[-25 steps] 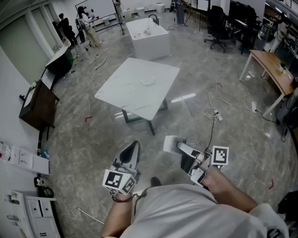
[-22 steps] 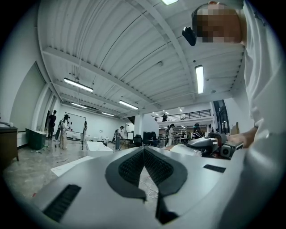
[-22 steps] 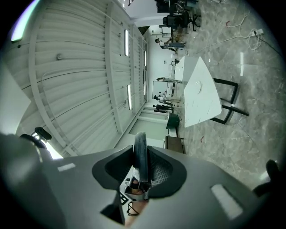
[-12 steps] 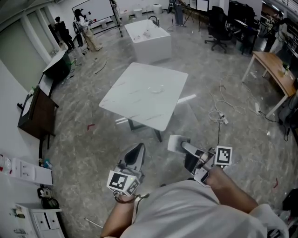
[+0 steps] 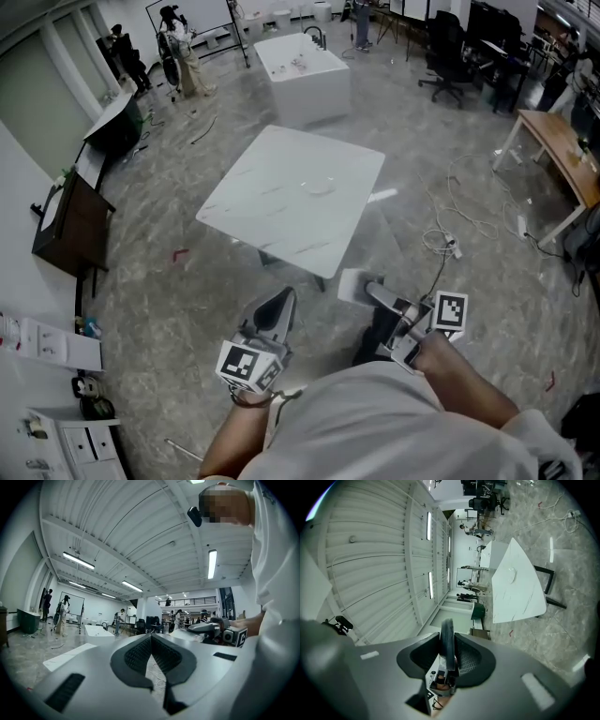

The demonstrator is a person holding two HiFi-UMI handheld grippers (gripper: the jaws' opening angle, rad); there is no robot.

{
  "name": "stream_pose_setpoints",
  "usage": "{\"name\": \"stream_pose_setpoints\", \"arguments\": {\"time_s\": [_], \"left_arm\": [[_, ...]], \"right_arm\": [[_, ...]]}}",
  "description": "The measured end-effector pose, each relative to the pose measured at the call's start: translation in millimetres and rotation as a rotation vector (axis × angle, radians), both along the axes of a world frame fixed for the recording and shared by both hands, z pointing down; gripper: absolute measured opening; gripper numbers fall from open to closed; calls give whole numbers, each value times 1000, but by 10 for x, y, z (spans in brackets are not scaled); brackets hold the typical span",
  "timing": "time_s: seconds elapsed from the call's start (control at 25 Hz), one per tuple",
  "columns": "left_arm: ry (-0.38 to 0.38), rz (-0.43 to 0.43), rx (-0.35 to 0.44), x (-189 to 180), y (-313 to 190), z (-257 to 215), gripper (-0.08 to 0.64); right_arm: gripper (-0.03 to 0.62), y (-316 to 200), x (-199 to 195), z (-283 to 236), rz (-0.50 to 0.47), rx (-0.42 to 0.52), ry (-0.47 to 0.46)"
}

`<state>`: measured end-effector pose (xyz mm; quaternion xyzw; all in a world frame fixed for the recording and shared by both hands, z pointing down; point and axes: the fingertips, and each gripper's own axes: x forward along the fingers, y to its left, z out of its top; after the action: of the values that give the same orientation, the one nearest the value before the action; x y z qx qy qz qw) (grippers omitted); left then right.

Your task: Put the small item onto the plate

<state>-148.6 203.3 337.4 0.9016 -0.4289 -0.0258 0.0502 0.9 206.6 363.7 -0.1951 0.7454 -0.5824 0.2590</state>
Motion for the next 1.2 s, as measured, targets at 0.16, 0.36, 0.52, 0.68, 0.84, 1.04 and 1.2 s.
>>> {"name": "stream_pose_setpoints", "arguments": {"time_s": [0.16, 0.36, 0.52, 0.68, 0.84, 1.04, 1.2], "left_arm": [[-1, -27, -4, 196, -403, 40, 6], [0, -78, 13, 536, -994, 13, 6], [-12, -119, 3, 794, -1401, 0, 6], [-22, -153, 1, 943, -1710, 44, 6], [-38, -171, -10, 1006, -1974, 11, 6], [-37, -166, -24, 1057, -2320, 75, 6], [-44, -135, -25, 1125, -2633, 100, 6]], "right_arm": [[97, -477, 169, 10, -32, 2, -8], [97, -1143, 471, -28, -86, 22, -21], [97, -1566, 697, -15, -126, 9, -36], [97, -1895, 829, 11, -173, -2, -43], [97, -2174, 891, 3, -192, 6, -44], [97, -2472, 942, 75, -184, -5, -56], [97, -2706, 981, 95, -153, -12, -48]]}}
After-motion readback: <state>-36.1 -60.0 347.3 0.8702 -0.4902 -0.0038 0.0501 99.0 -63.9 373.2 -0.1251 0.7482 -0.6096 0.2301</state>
